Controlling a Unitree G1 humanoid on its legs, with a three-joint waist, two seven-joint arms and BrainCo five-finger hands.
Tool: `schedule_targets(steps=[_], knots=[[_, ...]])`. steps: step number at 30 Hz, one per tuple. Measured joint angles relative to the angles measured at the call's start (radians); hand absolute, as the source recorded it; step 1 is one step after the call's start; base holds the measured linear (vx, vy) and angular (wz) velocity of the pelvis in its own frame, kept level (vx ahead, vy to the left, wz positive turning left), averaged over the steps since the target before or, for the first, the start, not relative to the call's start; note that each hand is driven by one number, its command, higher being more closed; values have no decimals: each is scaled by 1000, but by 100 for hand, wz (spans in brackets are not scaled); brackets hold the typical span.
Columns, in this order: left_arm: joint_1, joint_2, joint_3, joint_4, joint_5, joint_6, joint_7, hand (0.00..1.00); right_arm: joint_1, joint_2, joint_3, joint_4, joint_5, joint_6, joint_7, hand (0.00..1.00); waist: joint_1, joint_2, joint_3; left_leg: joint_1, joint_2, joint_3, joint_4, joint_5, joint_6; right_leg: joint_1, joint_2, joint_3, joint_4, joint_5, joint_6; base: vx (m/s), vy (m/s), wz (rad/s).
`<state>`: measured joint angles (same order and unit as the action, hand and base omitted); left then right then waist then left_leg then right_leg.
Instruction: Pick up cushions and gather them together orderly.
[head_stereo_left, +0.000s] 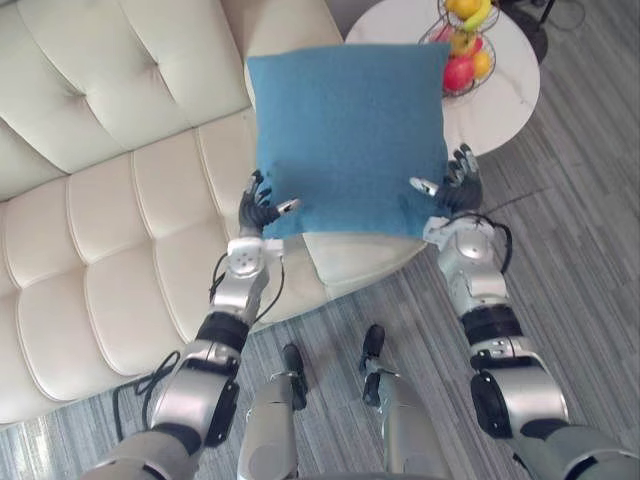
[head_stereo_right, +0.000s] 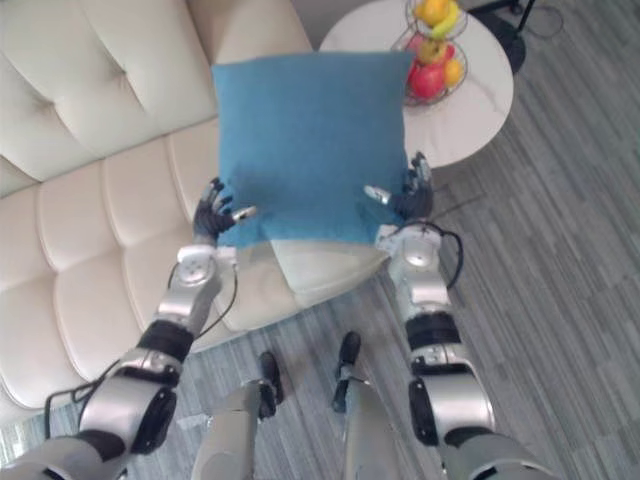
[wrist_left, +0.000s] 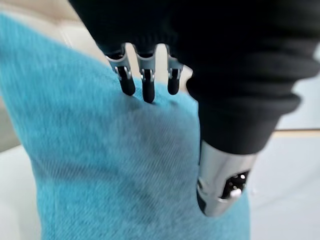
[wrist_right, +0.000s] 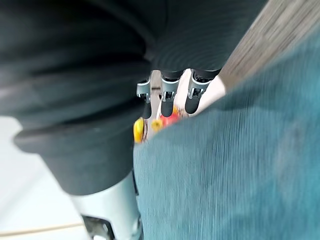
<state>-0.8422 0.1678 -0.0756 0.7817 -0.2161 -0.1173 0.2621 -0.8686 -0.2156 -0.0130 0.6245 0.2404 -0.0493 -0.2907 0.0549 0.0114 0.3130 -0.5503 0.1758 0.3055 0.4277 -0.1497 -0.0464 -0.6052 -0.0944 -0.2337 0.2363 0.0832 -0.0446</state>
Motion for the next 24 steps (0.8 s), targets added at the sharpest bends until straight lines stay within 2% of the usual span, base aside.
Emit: schedule_targets(steps=[6, 7, 17, 21, 24], knots=[[-158, 25, 46, 79, 43, 14, 45, 0, -185, 13, 65, 66, -1, -2, -28, 0, -6, 0, 27, -127, 28, 6, 44, 6, 0, -99, 22, 3, -33, 47, -12, -26, -47, -11], [-179, 30, 60, 81, 59, 17, 54, 100, -205, 8, 65, 69, -3, -2, -32, 100, -7, -1, 29, -149, 31, 4, 53, 6, 0, -117, 24, 1, -33, 51, -14, -26, -35, 1], [-225, 60, 59, 63, 75, 18, 66, 100, -256, -24, 97, 97, -3, -24, -42, 100, -17, -1, 49, -190, 38, -18, 60, 10, 7, -136, 29, -18, -44, 51, -14, -12, -27, 4], [-225, 57, 43, 15, 43, 16, 67, 100, -252, -23, 96, 84, 22, -42, -45, 100, -22, -1, 49, -192, 33, -31, 40, 27, -6, -135, 28, -32, -47, 59, -25, 43, -25, 10], [-219, 56, 6, -37, 34, 16, 82, 100, -205, -21, 95, 8, 45, -47, -61, 100, -20, -8, 68, -153, 30, -40, 24, 38, -15, -101, 28, -35, -47, 56, -23, 66, -15, 8]])
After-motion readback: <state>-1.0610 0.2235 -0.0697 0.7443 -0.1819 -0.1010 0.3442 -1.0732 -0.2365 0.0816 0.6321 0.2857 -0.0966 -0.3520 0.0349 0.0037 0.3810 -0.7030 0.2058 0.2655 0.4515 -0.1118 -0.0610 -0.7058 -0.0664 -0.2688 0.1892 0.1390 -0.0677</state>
